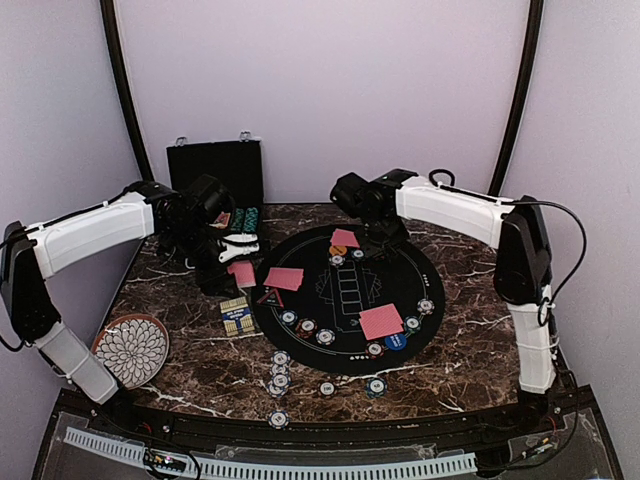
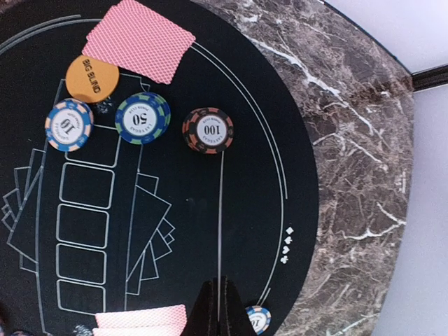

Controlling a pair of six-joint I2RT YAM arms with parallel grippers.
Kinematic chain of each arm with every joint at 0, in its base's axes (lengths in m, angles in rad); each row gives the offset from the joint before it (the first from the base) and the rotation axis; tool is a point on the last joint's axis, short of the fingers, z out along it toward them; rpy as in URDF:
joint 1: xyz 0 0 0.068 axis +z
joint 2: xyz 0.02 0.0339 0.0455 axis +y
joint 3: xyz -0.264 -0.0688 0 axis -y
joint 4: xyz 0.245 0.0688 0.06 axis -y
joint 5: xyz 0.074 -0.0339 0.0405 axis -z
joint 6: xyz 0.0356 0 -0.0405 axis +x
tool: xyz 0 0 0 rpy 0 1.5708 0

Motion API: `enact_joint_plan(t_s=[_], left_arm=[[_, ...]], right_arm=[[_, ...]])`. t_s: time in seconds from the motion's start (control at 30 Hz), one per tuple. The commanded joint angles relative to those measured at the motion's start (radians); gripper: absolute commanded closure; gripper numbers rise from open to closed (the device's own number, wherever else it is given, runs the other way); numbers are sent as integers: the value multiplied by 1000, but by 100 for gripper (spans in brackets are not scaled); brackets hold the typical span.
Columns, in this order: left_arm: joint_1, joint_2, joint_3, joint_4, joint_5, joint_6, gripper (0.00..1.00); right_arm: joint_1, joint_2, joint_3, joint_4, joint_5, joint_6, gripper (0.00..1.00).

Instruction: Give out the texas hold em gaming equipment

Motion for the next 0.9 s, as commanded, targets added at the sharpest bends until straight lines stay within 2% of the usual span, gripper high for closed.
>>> enact_joint_plan(t_s=[0.0,0.37,0.87], left_arm=[[2,-57,-15,-10,2,11,100],[1,-70,-26,-15,3,9,100],[1,-60,-11,-23,16,10,100]], right_arm=[[42,81,98,-148,241,4,100],[95,252,215,-145,252,-9,100],[135,438,352,-122,134,-22,100]])
